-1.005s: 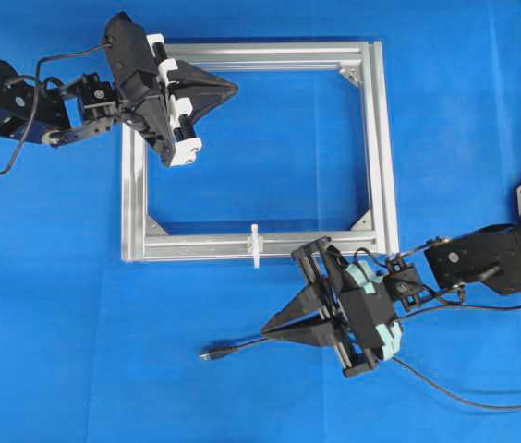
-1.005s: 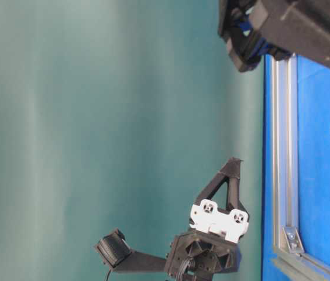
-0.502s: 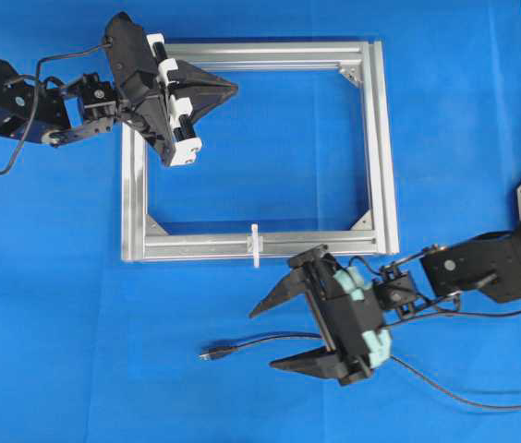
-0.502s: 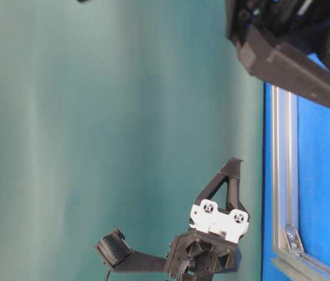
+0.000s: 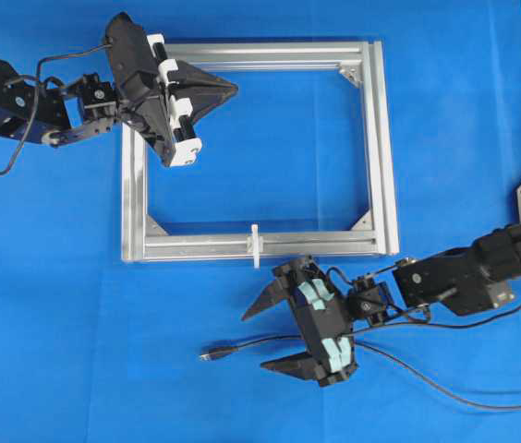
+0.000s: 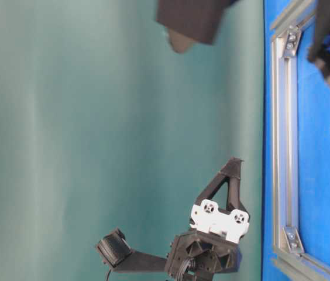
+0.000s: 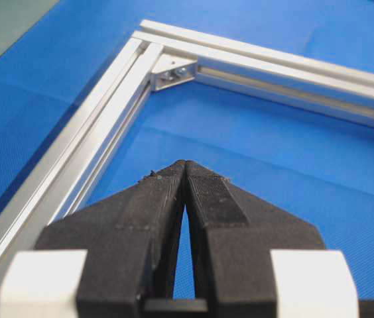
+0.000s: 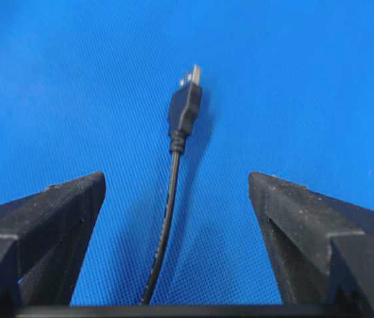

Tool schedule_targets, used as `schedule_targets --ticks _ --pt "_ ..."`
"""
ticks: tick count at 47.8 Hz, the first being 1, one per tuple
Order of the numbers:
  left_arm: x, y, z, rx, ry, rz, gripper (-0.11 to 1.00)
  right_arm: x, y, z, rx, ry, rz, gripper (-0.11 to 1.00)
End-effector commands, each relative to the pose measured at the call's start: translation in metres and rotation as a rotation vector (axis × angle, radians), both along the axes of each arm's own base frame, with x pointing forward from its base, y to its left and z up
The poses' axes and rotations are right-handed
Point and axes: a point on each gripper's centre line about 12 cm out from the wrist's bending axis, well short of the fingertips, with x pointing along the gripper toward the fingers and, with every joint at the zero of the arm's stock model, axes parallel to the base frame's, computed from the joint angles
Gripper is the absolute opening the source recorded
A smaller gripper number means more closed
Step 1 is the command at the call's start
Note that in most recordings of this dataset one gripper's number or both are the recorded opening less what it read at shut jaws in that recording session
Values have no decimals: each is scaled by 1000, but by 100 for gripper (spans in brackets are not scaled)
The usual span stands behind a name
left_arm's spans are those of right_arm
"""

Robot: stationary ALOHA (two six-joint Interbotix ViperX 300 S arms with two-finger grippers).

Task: Insert the wire through the string loop located in the center.
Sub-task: 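Close the right gripper on the cable just behind the USB plug, then lift the USB cable with the right gripper and hold it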

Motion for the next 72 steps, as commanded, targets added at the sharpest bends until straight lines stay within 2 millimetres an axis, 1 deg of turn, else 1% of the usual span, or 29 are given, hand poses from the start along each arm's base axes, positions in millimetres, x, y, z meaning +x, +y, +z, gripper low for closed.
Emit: schedule_targets --ticks 1,9,19,26,28,29,33,38,40,43,63,67,72 --pt "2 0 13 15 -35 -3 0 6 3 8 16 -30 -6 83" --pt "1 0 13 15 -34 -3 0 9 3 0 17 -10 -17 83" --pt "2 0 12 13 -30 -5 0 10 3 -1 18 -15 -17 80" --pt "1 -1 12 13 -28 -6 0 10 3 0 18 -17 -17 71" --pt "1 0 12 12 -27 -3 0 11 3 0 19 -18 -18 65" --pt "1 -1 12 12 -27 -5 0 11 3 0 19 -18 -17 61" --pt "0 0 11 11 -24 -3 0 11 3 0 18 -17 -17 36" --pt "0 0 12 12 -25 -3 0 10 3 0 16 -12 -17 10" --pt "0 0 12 13 -25 -5 0 10 3 0 16 -12 -17 4" --pt "0 0 11 11 -24 -3 0 10 3 0 16 -12 -17 -3" --pt "0 0 11 11 -24 -3 0 10 3 0 15 -9 -17 -3" --pt "0 0 11 11 -24 -3 0 10 3 2 14 -2 -18 -3" --pt "0 0 11 12 -23 -5 0 9 3 8 12 4 -16 -3"
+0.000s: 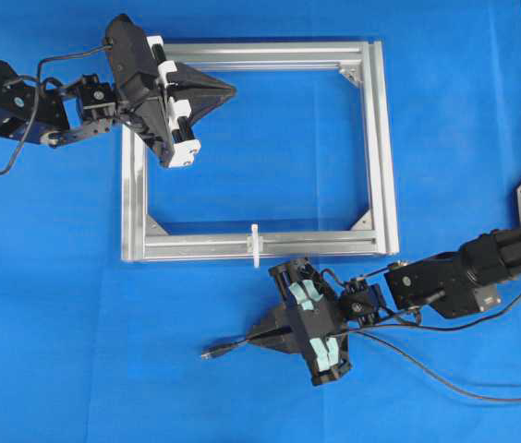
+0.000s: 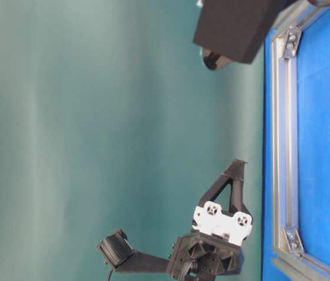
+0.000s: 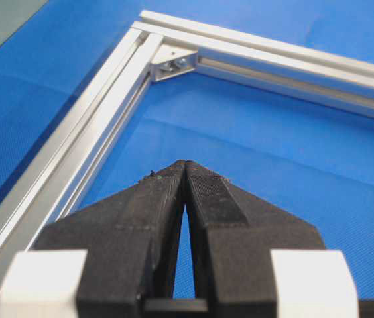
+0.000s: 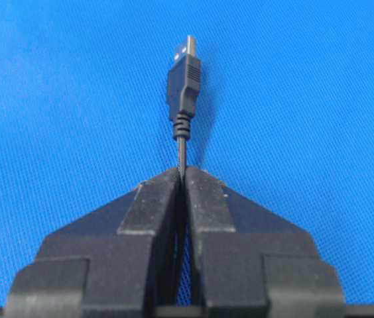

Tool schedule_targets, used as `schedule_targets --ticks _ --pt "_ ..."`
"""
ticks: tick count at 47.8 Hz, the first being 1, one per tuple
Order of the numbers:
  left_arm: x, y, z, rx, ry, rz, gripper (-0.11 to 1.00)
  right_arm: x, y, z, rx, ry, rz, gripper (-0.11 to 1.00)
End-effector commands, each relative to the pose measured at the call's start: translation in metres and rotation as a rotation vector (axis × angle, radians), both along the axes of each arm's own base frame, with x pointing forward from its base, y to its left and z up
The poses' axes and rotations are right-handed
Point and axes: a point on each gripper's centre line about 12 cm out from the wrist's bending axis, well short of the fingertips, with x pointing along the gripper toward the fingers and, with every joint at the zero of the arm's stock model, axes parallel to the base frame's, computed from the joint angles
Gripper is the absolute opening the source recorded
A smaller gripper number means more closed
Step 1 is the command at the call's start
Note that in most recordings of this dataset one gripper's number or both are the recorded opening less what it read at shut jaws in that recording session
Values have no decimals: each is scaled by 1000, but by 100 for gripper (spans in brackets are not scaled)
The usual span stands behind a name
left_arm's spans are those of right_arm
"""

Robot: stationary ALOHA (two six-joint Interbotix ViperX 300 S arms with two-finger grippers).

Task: Insert the wire through the string loop located in the center.
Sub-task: 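Lift the USB cable with the right gripper and hold it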

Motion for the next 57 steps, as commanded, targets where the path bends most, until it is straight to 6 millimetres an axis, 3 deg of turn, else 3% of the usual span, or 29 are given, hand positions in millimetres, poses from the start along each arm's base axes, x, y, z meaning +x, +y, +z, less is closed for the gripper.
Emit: schedule_targets --ticks 1,31,57 --pt "2 0 14 16 -39 -4 0 4 3 21 14 -36 2 -3" --pt "2 0 14 15 -41 -4 0 -6 1 92 18 -60 4 -3" --pt "1 -1 13 13 -36 -5 0 -7 1 92 13 -56 7 -3"
